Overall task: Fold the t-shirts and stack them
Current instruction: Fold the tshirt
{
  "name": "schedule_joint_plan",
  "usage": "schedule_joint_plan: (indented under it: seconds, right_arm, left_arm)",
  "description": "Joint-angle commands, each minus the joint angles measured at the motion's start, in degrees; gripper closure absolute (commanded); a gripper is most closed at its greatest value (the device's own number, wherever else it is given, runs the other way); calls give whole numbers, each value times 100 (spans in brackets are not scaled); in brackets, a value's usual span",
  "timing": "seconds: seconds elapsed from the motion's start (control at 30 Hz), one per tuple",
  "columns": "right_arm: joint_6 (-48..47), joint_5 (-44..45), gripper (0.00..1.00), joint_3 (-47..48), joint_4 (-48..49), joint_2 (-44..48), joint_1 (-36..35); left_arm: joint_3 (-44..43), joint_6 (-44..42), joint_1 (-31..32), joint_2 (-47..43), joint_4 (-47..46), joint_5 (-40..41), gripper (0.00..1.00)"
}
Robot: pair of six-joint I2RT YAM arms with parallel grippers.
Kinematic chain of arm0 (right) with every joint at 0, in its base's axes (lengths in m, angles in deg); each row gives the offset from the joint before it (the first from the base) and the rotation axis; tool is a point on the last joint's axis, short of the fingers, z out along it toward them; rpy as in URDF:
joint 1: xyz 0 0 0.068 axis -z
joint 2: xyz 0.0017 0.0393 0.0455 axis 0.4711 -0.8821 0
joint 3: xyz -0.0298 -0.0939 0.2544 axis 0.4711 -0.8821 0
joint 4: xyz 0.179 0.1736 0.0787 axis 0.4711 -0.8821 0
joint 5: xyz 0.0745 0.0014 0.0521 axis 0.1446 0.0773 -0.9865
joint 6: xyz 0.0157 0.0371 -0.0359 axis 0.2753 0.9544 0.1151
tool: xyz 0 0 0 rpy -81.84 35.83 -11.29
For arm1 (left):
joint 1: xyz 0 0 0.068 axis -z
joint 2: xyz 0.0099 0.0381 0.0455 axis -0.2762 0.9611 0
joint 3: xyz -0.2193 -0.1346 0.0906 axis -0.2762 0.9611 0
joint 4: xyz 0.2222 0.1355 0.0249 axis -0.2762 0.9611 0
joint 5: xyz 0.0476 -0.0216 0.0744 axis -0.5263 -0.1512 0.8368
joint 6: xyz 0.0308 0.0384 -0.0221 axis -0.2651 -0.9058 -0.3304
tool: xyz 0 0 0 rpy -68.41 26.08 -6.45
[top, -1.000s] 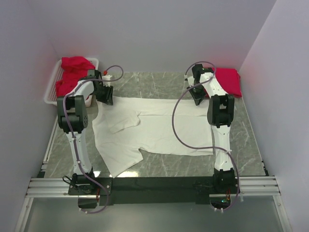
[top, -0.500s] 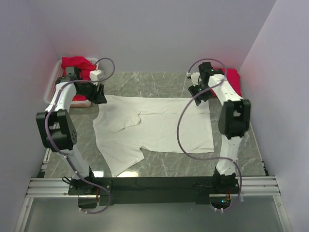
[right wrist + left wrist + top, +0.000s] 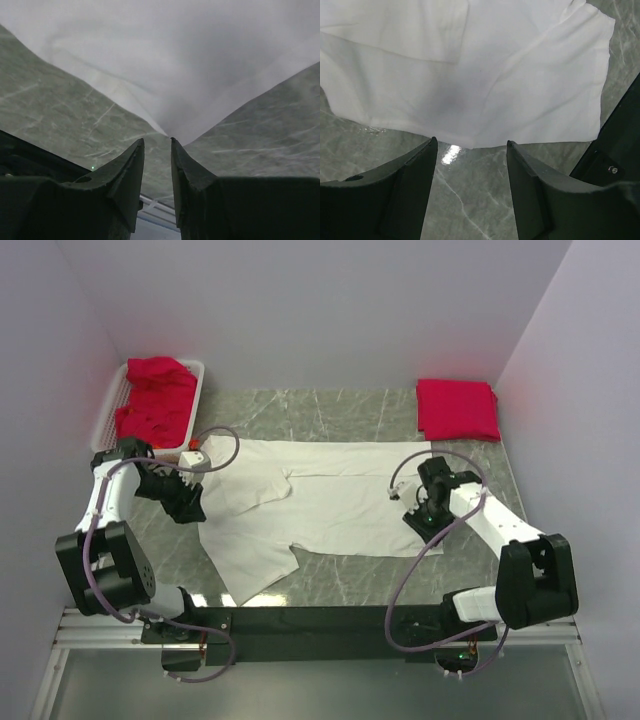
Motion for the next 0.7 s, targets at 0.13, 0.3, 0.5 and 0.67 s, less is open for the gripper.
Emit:
schedule_joint_plan:
  seconds: [0.13, 0.3, 0.5, 0.67]
  right_arm:
    - [-161, 398, 65, -917, 945, 263, -23]
    - [-38, 415, 58, -943, 1227, -115, -23]
    - [-117, 416, 54, -935, 1324, -387, -23]
    - [-292, 284, 54, -1005, 1087, -616, -14]
  left_arm:
    - [196, -369, 1, -409, -137, -53, 37]
    - [196, -448, 1, -392, -120, 60, 36]
    - [381, -615, 1, -410, -243, 245, 35]
    - [354, -729, 10, -286, -138, 351, 35]
